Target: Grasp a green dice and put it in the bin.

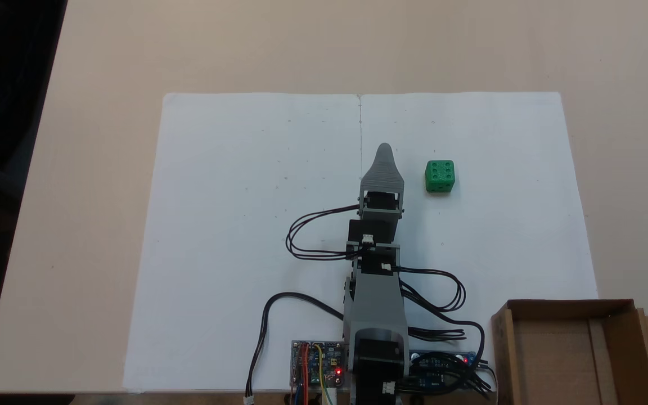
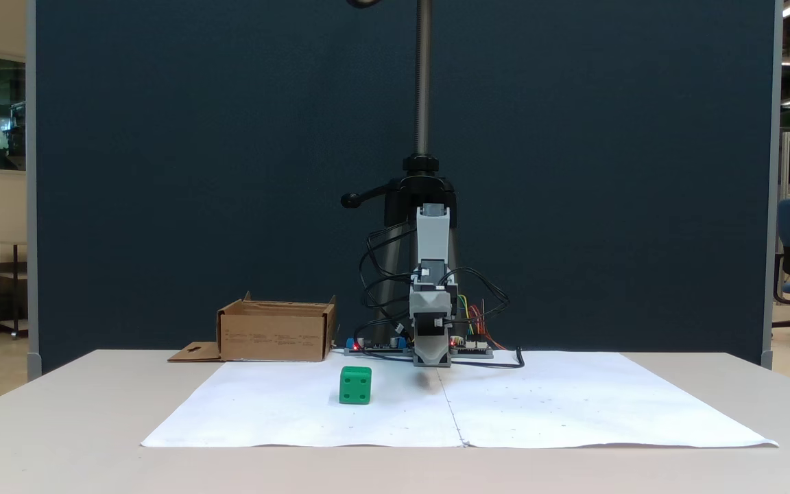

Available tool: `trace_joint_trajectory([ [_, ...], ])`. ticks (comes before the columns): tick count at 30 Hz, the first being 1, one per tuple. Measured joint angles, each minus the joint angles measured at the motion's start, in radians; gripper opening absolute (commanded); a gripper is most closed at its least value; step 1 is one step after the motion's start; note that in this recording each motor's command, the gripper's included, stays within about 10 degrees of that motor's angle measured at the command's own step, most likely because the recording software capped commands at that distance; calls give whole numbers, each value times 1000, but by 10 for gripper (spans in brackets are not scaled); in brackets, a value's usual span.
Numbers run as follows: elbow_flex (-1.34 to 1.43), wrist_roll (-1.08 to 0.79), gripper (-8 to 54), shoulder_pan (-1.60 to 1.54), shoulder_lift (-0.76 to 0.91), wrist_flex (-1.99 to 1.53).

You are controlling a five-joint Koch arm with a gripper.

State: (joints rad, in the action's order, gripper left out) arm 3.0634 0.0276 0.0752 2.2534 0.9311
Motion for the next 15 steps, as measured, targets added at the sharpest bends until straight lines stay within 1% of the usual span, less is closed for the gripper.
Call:
trace_joint_trajectory([
  [10,-61,-3,421,46,0,17],
  [15,-282,-3,422,46,0,-229],
])
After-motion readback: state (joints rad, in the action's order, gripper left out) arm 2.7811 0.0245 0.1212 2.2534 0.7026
